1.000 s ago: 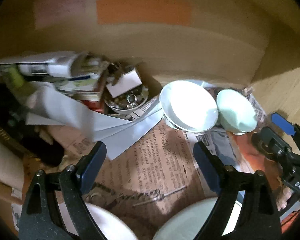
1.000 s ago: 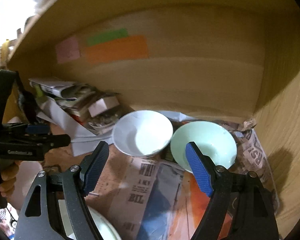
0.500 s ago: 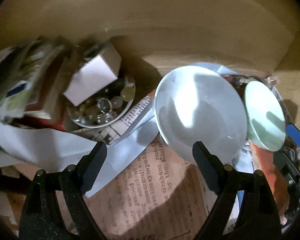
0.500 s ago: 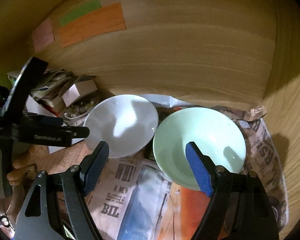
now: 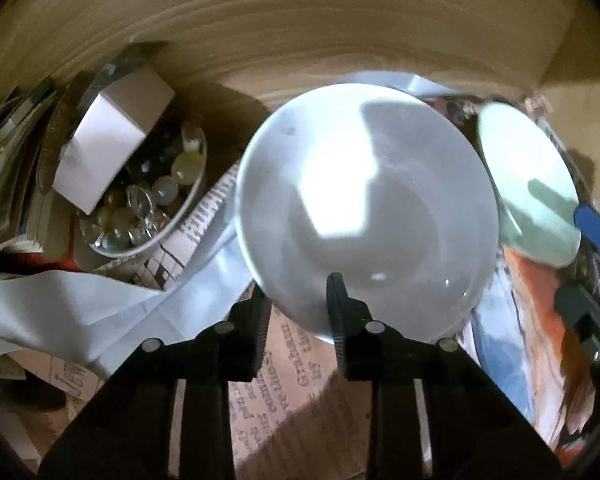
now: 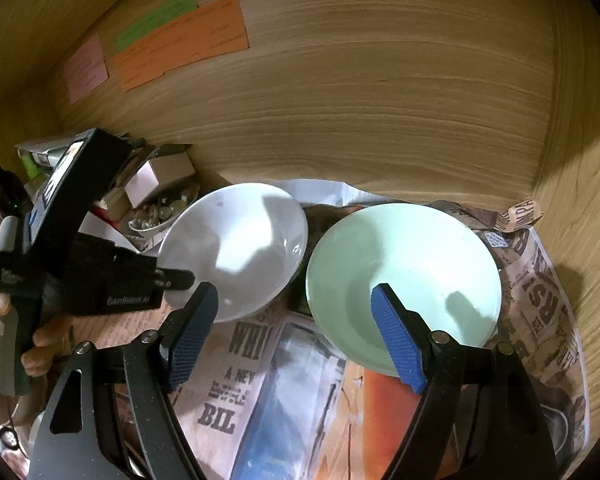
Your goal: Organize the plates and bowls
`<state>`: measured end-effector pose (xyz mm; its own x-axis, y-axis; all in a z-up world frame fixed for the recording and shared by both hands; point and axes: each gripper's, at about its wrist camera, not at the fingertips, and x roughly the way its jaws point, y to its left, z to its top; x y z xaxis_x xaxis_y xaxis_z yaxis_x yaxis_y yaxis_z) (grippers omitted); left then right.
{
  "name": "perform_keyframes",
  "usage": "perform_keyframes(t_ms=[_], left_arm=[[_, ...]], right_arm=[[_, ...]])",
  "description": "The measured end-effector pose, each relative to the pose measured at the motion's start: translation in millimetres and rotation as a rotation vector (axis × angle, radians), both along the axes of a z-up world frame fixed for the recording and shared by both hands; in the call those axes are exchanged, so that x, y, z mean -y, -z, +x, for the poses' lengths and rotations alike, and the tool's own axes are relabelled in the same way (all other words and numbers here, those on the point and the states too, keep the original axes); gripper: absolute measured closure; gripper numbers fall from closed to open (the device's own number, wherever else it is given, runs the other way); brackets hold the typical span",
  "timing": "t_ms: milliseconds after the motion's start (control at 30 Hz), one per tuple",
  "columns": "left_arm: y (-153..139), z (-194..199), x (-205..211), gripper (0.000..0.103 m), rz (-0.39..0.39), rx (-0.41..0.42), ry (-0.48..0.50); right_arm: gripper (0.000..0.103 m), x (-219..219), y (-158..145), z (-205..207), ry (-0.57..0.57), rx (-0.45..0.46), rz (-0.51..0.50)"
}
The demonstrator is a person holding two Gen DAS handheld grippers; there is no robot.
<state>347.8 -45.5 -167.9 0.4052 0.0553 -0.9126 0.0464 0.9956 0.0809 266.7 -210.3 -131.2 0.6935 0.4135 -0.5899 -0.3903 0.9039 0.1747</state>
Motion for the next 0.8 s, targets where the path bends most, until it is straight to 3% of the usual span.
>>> perform_keyframes(t_ms=[400, 667, 800], left_arm=[[-9.0, -57.0, -8.6, 0.075, 0.000, -0.031, 0.084], [-13.5, -91.6, -12.9, 0.075, 0.014, -0.024, 0.154], [-16.3, -90.0, -16.7, 0.075, -0.007, -0.014, 0.150]], right_arm=[[0.029, -27.3, 12.6, -4.8, -0.109, -0.072, -0.035], [0.067, -41.4, 34.6, 6.9, -0.144, -0.205, -0.053], [0.076, -46.2, 40.5, 9.8, -0.161, -0.242, -0.056]])
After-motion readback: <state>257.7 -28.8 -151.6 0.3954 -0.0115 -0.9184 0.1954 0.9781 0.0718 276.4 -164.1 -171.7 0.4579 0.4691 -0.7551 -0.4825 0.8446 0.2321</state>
